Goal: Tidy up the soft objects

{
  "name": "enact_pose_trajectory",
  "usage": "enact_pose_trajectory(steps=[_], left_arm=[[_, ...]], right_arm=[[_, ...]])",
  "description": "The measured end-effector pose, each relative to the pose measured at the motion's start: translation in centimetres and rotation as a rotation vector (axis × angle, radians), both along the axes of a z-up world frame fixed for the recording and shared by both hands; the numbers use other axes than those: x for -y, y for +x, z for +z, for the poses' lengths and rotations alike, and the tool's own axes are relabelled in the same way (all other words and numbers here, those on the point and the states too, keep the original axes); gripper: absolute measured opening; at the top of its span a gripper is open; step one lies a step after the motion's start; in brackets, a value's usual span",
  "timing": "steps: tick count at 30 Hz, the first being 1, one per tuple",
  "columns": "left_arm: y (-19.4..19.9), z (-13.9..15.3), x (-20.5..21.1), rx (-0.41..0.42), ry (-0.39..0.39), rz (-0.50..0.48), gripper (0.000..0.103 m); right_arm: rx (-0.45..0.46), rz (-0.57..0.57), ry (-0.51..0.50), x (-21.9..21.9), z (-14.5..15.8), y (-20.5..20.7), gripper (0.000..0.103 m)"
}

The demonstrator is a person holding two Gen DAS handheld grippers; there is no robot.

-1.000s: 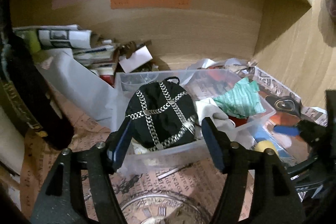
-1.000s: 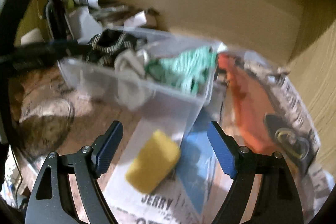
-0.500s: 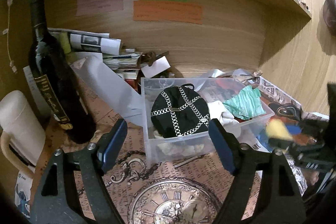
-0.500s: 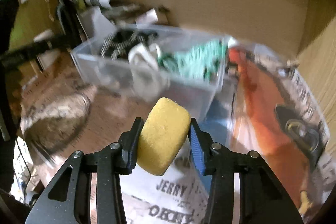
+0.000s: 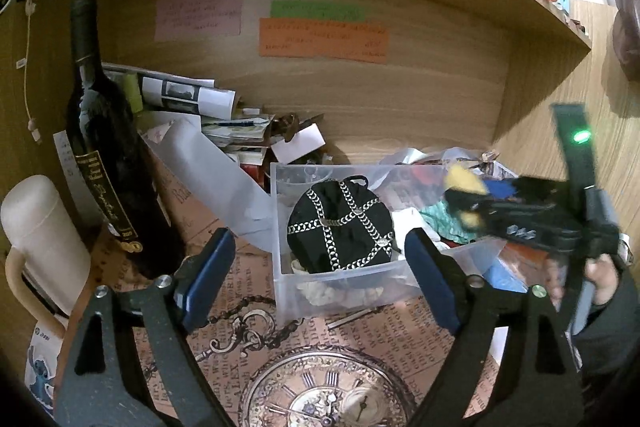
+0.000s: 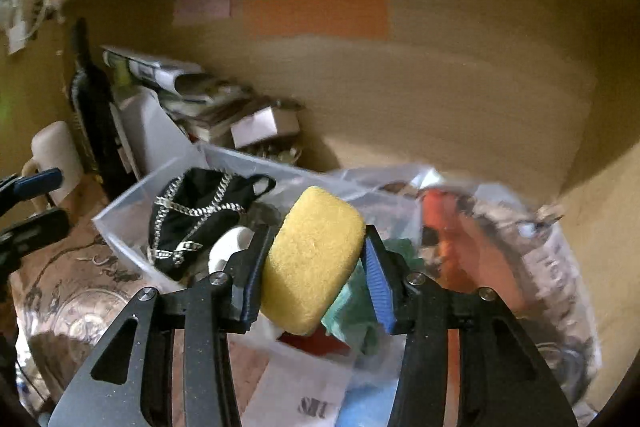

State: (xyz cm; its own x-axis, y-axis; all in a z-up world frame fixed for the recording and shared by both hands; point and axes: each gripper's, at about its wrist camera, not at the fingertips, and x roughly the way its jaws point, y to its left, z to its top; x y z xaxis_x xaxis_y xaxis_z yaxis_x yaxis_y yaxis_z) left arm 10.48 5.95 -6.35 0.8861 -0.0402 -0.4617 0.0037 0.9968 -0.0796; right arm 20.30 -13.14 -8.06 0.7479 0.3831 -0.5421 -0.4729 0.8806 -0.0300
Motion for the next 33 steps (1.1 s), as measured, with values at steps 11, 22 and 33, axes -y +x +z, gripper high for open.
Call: enact_pose_trajectory(steps=[11, 22, 33], left_arm=[[-0.1, 1.1, 0.1, 0.045, -0.023, 0.001, 0.088], [-3.1, 5.1, 2.0, 0.194, -0.007, -0.017, 0.094], [-6.1, 6.9, 3.6, 0.271, 0.014, -0.029, 0.103]], right_arm=[[-0.026, -0.004, -0.068, -0.7, -1.3, -0.1, 0.072], [0.193, 0.026, 0.076, 1.2, 5.9, -6.8, 0.084], [0.308, 0.037, 0.166, 2.0, 8.1, -11.3, 0.103]])
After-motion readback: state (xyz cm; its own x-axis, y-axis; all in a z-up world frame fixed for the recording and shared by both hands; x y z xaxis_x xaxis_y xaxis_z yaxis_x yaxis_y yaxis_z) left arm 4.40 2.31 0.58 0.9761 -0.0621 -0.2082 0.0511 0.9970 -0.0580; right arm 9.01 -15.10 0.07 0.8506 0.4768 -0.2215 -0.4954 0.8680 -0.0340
